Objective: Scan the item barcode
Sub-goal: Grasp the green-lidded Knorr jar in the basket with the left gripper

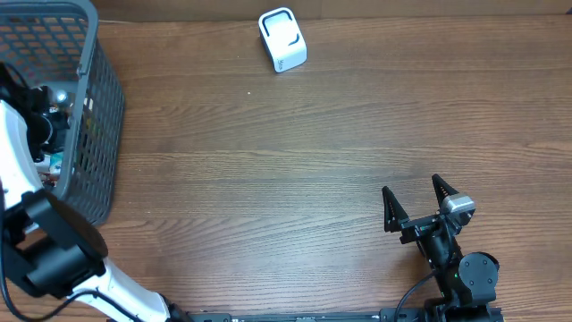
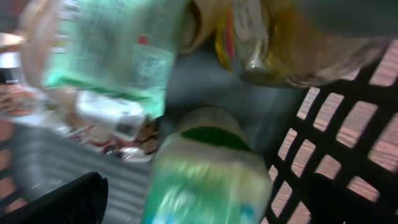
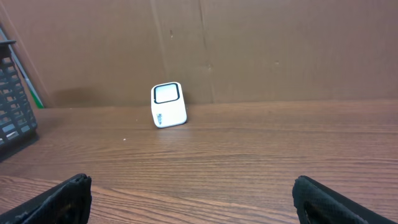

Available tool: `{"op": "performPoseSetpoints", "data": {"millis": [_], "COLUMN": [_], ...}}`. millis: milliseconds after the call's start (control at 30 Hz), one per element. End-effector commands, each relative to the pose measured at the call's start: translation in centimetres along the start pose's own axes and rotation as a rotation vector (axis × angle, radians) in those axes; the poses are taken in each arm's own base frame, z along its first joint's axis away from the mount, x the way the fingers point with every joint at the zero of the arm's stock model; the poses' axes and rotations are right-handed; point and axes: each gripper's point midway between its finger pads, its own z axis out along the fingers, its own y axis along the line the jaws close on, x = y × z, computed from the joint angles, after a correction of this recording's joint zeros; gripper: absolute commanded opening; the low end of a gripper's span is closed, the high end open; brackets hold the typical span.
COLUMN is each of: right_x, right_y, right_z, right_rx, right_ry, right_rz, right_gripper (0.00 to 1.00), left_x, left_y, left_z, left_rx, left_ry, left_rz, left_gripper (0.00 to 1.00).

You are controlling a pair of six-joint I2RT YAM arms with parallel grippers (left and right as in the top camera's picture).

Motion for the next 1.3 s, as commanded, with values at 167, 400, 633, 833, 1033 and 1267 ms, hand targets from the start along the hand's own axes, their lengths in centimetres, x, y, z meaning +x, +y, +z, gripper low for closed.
{"op": "performPoseSetpoints", "data": {"millis": [167, 400, 633, 833, 1033, 1267], "right_x": [0.2, 0.2, 0.2, 0.2, 0.2, 0.2], "right_y": [-0.2, -0.3, -0.2, -0.2, -0.3, -0.3], "right_z": [0.0, 0.0, 0.0, 0.0, 0.0, 0.0], "right_rx": [0.010, 0.010, 0.010, 0.010, 0.010, 0.010], "right_ry": [-0.003, -0.003, -0.003, -0.004, -0.003, -0.003], "right_rz": [-0.001, -0.001, -0.001, -0.001, -0.001, -0.001], "right_gripper": [1.00, 1.00, 1.00, 1.00, 1.00, 1.00], "left_x": [0.5, 0.6, 0.0, -3.0, -3.1, -0.9], "left_y": [-1.7, -1.1, -0.3, 0.5, 0.8, 0.4], "left_z": [2.8, 3.4, 2.7, -2.5, -3.3, 0.2], "left_rx": [0.098, 0.076, 0.128, 0.262, 0.258, 0.249], "left_ry": [0.070, 0.079, 0.037, -0.111, -0.116, -0.031], "left_rz": [0.039, 0.036, -0.027, -0.101, -0.097, -0.103], "left_gripper": [0.99, 0.95, 0.96, 0.98, 1.00, 1.00]}}
